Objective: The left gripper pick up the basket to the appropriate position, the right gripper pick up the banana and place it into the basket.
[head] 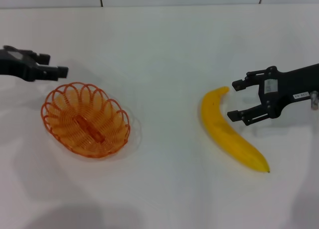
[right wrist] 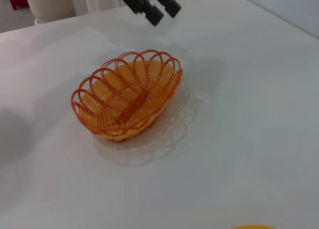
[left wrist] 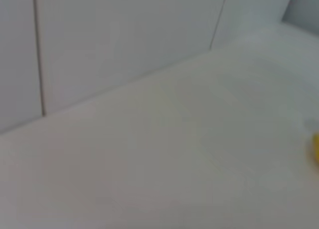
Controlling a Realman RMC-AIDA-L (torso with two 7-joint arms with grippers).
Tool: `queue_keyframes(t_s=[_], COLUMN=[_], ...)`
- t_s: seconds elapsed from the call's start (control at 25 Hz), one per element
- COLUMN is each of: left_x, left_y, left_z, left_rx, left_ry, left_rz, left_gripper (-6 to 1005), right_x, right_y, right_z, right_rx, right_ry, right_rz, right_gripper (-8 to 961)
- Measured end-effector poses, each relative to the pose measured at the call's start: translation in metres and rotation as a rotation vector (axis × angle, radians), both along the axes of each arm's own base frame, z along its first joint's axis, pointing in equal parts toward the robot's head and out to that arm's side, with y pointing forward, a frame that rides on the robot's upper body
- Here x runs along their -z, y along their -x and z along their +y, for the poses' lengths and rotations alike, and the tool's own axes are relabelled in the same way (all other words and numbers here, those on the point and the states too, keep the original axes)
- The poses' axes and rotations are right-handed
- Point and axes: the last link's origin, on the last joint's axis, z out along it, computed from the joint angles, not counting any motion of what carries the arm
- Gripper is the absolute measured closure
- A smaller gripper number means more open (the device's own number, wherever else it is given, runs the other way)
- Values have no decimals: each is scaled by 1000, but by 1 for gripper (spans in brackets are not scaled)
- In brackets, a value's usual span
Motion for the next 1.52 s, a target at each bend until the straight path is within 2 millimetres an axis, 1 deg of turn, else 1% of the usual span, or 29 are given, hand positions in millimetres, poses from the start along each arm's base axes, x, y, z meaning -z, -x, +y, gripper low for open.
queue_keyframes(t_s=[0.16,0.32,0.6,1.0,1.52], left_x=[14,25,40,53,53], left_y=[-3,1,2,8,11], left_z=[5,5,7,10,13], left_rx=[-29,-58,-71,-73,-74], left_ry=[41,56,81,82,51], left_rz=[83,150,204,237,252], left_gripper=[308,313,320,332,346], right_x=[2,3,4,5,5], right_y=[2,3,3,2,2], right_z=[1,1,0,0,0], right_rx=[-5,-5,-7,-4,1], right_ry=[6,7,10,10,10], right_rz=[0,2,3,3,4], right_gripper=[65,64,64,64,65])
